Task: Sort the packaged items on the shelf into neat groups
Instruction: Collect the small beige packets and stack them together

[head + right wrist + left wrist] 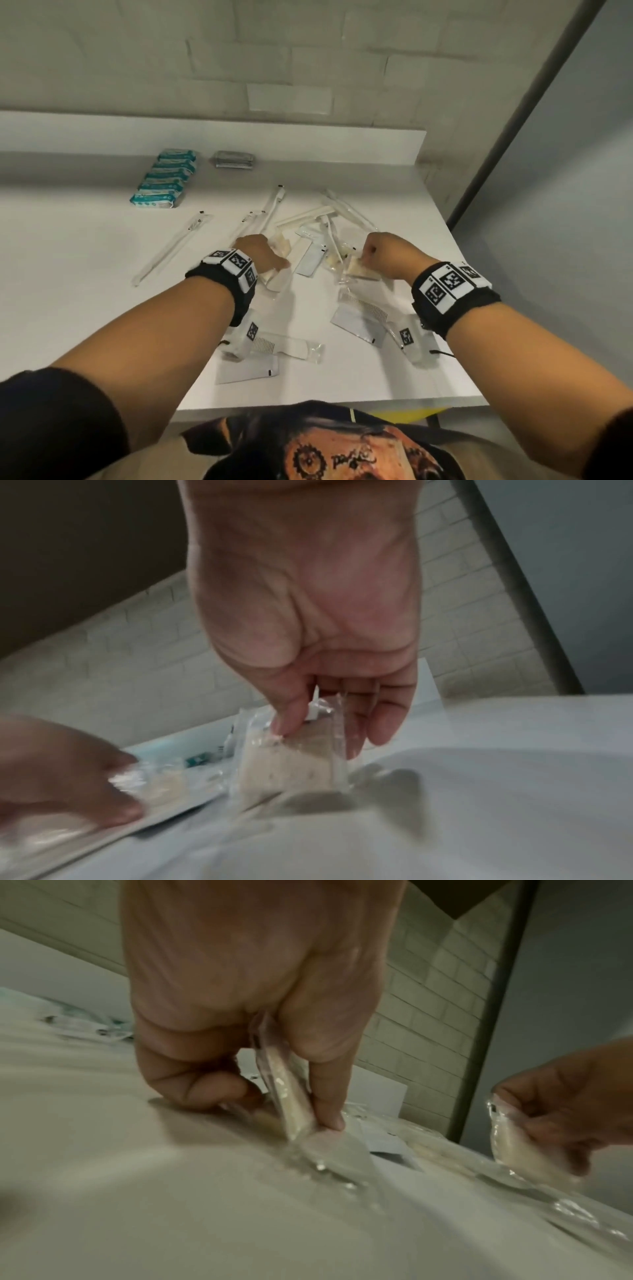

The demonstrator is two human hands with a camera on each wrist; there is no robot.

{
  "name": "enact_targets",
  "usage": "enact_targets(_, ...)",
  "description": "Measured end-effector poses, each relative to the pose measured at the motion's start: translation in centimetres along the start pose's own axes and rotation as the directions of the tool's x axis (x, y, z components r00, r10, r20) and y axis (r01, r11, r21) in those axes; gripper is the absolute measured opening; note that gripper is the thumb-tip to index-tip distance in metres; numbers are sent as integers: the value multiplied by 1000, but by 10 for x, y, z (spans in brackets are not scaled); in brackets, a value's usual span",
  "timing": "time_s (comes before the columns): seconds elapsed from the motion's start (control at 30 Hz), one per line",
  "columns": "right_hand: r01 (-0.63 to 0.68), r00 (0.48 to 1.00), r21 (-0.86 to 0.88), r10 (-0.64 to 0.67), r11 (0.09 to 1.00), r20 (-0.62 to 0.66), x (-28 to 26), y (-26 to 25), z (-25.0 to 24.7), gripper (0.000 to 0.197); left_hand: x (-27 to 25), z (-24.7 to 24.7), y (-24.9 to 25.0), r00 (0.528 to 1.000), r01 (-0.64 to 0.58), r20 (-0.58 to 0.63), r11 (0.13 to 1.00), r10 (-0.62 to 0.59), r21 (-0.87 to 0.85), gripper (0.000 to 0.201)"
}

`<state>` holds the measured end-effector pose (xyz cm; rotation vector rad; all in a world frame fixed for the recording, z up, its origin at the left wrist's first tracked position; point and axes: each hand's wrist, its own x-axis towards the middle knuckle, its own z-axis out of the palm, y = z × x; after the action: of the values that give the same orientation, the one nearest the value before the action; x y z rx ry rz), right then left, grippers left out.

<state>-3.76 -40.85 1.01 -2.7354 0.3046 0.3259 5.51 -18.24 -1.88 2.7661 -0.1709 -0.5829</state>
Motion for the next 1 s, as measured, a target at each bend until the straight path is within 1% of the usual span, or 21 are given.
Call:
enact_targets(0.07, -9, 998, 51, 12, 999, -62, 15, 2, -4, 7, 0, 1, -5, 1000, 12, 20, 1000, -12, -26, 68)
enact_targets(0.1, -2, 999, 74, 6, 997, -50, 21, 1, -4, 8, 1, 1, -8, 1000, 18, 25, 999, -17, -37, 66)
enact_targets(0.13, 21, 1000, 73, -21, 997, -5, 27, 0, -2, 19, 2, 1, -11, 999, 25, 21, 998, -24, -56, 63)
enact_targets(0.2, 68, 989, -19, -65, 998, 130, 34, -2, 4, 59, 3, 1, -16, 999, 52, 5, 992, -52, -114, 59)
enact_targets(0.23, 81, 983, -84, -65, 993, 171, 35, -4, 6, 73, 3, 0, -18, 998, 63, 1, 987, -64, -145, 58)
enact_targets(0.27, 91, 979, -128, -65, 988, 192, 37, -7, 7, 79, 4, -1, -20, 997, 75, 4, 982, -75, -176, 58)
enact_targets(0.3, 100, 977, -158, -67, 982, 204, 39, -9, 8, 81, 3, -3, -21, 996, 89, 15, 975, -88, -201, 58)
enact_targets(0.37, 117, 973, -203, -70, 972, 222, 42, -12, 8, 76, -1, -7, -19, 995, 97, 48, 972, -89, -215, 57)
enact_targets(0.43, 112, 973, -263, -52, 958, 224, 43, -16, 8, 67, -6, -8, -11, 994, 92, 72, 983, -82, -157, 63)
enact_targets(0.53, 103, 977, -344, -29, 933, 213, 43, -20, 6, 59, -11, -3, -2, 995, 100, 32, 991, -98, -84, 84)
enact_targets(0.63, 93, 977, -264, -36, 960, 212, 42, -17, 8, 59, -13, -4, 6, 984, 174, 51, 974, -168, -147, 114)
enact_targets(0.67, 86, 977, -235, -36, 968, 210, 40, -15, 9, 61, -13, -6, 8, 981, 190, 65, 969, -182, -158, 118)
enact_targets(0.7, 82, 979, -217, -38, 973, 203, 38, -13, 9, 62, -13, -9, 9, 980, 195, 64, 969, -187, -149, 115)
enact_targets(0.77, 66, 981, -211, -25, 975, 191, 35, -6, 11, 61, -13, -10, 11, 983, 175, 68, 978, -168, -115, 97)
enact_targets(0.83, 35, 980, -210, 7, 977, 197, 32, 1, 12, 58, -18, -7, 10, 985, 147, 103, 984, -137, -97, 81)
enact_targets(0.87, 15, 979, -208, 28, 978, 201, 30, 3, 9, 55, -18, -5, 7, 985, 141, 115, 985, -129, -103, 78)
enact_targets(0.93, -6, 979, -233, 53, 973, 198, 26, 7, -1, 45, -18, -3, -1, 987, 130, 111, 976, -112, -172, 75)
enact_targets(1.0, 12, 985, -321, 45, 947, 169, 23, 10, -15, 40, -16, -6, -10, 994, 104, 50, 963, -95, -247, 71)
